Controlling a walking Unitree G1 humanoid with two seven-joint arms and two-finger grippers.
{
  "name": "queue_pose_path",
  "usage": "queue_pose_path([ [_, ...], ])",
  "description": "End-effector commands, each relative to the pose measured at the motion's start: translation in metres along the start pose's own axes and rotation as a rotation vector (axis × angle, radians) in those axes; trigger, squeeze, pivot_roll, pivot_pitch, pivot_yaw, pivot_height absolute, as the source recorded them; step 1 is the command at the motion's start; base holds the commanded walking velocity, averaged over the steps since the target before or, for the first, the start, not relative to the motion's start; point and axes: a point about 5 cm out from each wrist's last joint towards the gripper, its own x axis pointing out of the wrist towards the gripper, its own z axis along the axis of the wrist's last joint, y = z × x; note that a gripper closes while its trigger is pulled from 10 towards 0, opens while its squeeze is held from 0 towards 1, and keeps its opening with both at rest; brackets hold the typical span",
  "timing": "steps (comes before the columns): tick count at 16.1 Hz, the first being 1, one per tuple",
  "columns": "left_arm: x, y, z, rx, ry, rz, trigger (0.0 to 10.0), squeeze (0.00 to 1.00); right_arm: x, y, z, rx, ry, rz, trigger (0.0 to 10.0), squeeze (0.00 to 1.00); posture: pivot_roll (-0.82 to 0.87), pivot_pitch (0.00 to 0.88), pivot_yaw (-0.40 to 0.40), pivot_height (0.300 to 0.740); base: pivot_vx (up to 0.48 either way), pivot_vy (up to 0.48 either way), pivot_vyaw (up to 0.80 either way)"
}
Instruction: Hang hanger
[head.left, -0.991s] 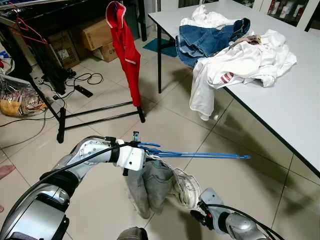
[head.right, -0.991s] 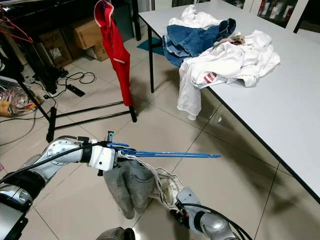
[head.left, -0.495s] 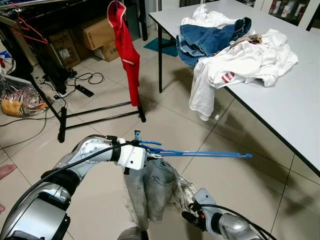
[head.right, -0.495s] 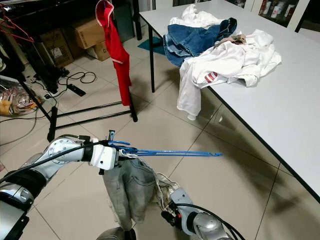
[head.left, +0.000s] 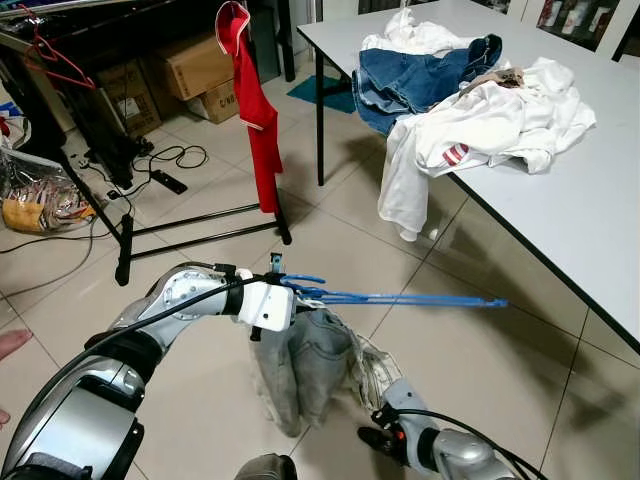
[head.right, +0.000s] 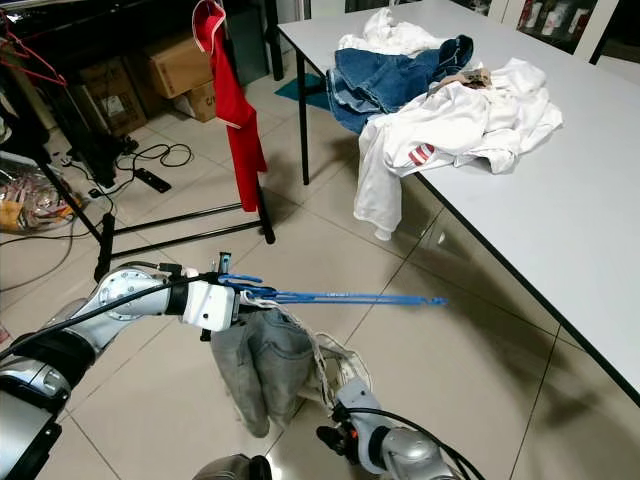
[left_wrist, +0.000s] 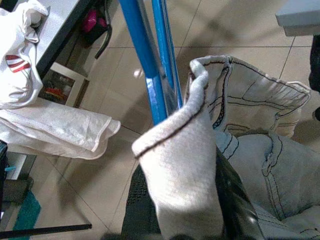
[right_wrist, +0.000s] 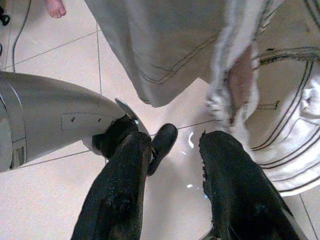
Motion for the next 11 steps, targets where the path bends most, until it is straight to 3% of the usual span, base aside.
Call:
queue_pose_path([
  [1,-0.001,0.013,0.006,0.051,-0.015,0.026,0.0,0.00,0.003,-0.002,0.008,0.000,-0.021,-0.022,10.0,0.00,0.02,0.001,0.099,0.740,0.000,0.000,0.00],
  [11,0.001,0.008,0.004,0.041,-0.012,0.020,0.0,0.00,-0.009,-0.024,0.009,0.019,-0.034,-0.135,10.0,0.00,0.03,0.000,0.096,0.740,0.000,0.000,0.00],
])
